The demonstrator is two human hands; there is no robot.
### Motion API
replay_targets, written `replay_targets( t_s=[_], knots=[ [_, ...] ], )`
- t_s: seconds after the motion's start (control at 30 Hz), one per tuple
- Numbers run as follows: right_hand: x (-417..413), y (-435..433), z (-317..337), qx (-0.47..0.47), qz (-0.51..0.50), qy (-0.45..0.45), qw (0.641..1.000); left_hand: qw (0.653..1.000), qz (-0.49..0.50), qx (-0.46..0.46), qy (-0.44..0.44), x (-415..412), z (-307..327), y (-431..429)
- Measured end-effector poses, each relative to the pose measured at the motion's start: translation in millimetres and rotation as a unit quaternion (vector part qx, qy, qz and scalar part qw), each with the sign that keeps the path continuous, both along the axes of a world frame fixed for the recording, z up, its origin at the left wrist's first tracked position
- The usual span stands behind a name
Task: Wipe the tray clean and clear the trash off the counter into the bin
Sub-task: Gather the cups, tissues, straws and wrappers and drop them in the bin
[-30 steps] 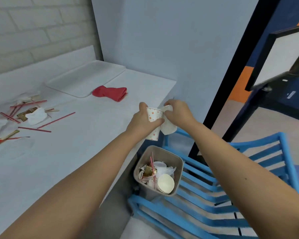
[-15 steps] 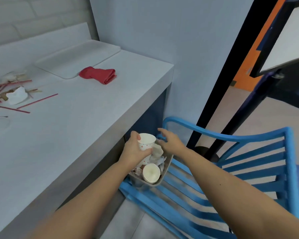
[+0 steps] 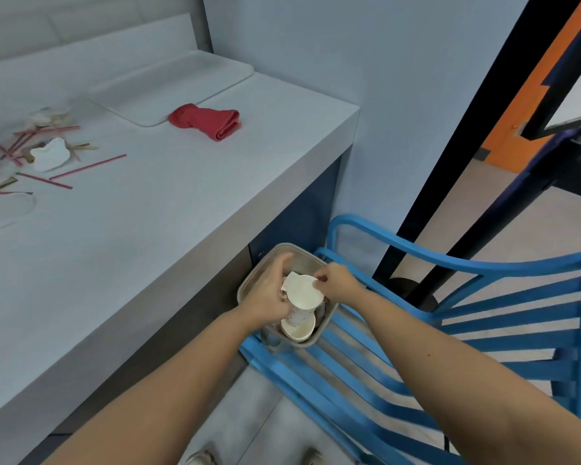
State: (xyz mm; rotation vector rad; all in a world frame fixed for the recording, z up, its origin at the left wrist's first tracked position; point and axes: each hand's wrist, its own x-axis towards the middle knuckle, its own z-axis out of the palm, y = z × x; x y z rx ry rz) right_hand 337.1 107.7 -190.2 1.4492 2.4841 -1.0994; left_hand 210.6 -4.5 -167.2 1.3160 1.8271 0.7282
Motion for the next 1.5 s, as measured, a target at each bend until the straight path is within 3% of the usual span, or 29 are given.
replay_targets(
  t_s=[0.27,0.47,0.63,0.73,0.9,1.2,1.5],
  knots=[
    [-12,-23,-27,-0.013,0.096,-0.131,0.987,0.996,0.078,0.037,0.029,-19,1,-11],
    [-26,-19,-8,0.026,0.138,-0.135,0.981,0.992,0.095,0.058,0.059,-22,9,-14],
    [-48,-24,21,0.053,0.182,-0.087,0.978,0.975,0.141,0.150,0.086,-23,26,-17],
    [-65,-31,53,0.061,0.219,-0.037,0.973,0.946,0.175,0.249,0.115,-30,44,-21],
    [-97,-50,103,0.051,0.239,0.065,0.968,0.902,0.247,0.321,0.148,-60,72,-30],
    [-168,-95,155,0.057,0.245,0.184,0.950,0.857,0.343,0.336,0.185,-141,98,-71],
    [-257,-133,153,0.045,0.274,0.181,0.943,0.853,0.399,0.268,0.204,-224,97,-137]
  ],
)
